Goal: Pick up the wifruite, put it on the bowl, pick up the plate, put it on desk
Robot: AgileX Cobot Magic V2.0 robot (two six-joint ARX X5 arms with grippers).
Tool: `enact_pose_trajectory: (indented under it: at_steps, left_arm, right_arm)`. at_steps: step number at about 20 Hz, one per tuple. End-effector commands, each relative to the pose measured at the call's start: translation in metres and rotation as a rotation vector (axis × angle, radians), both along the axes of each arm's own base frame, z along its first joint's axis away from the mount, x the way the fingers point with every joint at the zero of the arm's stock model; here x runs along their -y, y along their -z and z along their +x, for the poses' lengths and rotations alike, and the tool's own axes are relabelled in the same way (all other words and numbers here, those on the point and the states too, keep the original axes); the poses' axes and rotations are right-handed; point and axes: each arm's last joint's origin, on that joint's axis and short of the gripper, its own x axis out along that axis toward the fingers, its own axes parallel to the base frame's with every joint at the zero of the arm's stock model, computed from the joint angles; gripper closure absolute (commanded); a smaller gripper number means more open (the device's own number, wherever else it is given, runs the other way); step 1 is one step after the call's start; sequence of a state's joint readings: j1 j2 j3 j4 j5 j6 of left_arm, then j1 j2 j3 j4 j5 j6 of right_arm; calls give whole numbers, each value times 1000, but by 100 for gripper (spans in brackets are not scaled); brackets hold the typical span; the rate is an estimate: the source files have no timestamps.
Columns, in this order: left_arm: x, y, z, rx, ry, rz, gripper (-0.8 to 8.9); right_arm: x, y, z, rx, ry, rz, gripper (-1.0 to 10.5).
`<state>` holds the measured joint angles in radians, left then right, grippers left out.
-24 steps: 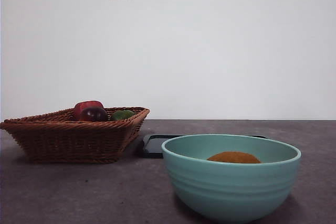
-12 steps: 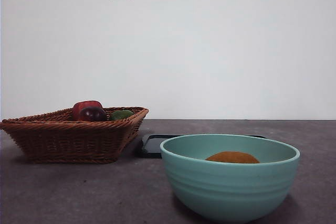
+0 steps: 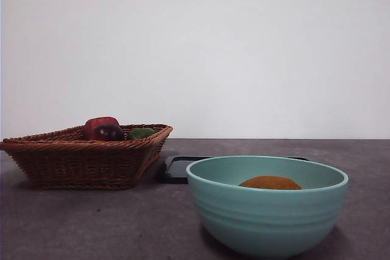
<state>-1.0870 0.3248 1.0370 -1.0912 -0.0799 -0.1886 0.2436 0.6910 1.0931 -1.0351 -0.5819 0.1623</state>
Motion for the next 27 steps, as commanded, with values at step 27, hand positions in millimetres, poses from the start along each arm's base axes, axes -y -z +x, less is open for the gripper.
enact_pose_trajectory:
  at_steps: [27]
  left_arm:
    - [-1,-3,0,24,13,-12,279]
  right_arm:
    - [-124,151,130,-618,-146,-750,351]
